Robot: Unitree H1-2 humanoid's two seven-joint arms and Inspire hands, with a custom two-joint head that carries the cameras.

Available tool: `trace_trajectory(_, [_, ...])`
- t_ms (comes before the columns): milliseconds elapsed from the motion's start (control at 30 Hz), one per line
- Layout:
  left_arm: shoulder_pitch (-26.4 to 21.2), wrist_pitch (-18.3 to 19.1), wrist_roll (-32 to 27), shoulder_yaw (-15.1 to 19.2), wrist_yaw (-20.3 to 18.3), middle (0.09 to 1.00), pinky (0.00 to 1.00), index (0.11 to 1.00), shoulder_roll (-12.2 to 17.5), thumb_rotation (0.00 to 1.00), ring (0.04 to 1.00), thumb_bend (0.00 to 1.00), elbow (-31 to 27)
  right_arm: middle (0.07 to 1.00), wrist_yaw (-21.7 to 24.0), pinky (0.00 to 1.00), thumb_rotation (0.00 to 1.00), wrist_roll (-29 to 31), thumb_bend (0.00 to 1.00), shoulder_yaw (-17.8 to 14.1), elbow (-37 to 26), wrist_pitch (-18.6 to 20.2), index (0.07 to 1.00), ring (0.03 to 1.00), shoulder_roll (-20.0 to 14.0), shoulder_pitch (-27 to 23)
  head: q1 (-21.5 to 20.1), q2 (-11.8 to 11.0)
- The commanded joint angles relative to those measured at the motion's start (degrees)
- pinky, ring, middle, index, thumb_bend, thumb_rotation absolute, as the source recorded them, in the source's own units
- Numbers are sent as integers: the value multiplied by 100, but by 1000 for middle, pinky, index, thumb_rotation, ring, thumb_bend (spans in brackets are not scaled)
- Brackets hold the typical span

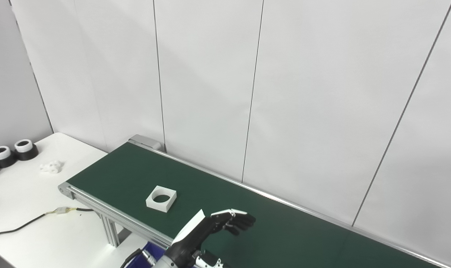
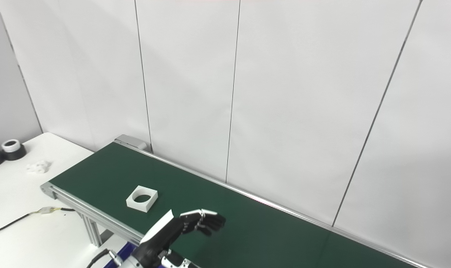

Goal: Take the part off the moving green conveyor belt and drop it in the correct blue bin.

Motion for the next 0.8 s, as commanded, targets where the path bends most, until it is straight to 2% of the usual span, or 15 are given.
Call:
trace_trajectory(0, [-277,5,35,89,53,772,757,769,171,145,777,845,-128,824,-72,788,335,11,418,11,-97,-337,893,798,-1,-79,-4,11])
trace_trajectory(100, [-425,67,112,138,67,781,742,776,293,153,780,846,-69,819,-71,780,329,33,411,14,-88,-338,889,793,-20,-89,16,24])
trace_trajectory(267, [-603,217,292,191,59,794,736,775,459,81,791,853,24,819,-85,779,322,36,397,20,-126,-336,886,790,-45,-75,47,59])
trace_trajectory(500, [-761,693,853,125,-36,858,775,808,811,104,853,865,75,820,-47,762,338,107,389,20,-206,-337,888,786,-77,-36,94,201])
trace_trajectory(600, [-852,916,1120,98,-68,875,797,818,965,67,876,859,163,817,-56,761,359,78,396,13,-258,-337,884,787,-86,-9,108,250])
trace_trajectory(667, [-928,948,1207,95,-74,879,803,817,1057,19,887,857,282,816,-58,757,365,65,391,5,-297,-338,884,786,-89,13,110,282])
trace_trajectory(767, [-1045,975,1340,48,-110,878,787,817,1195,6,887,848,473,820,-36,756,389,46,396,-17,-345,-338,888,788,-87,51,120,309])
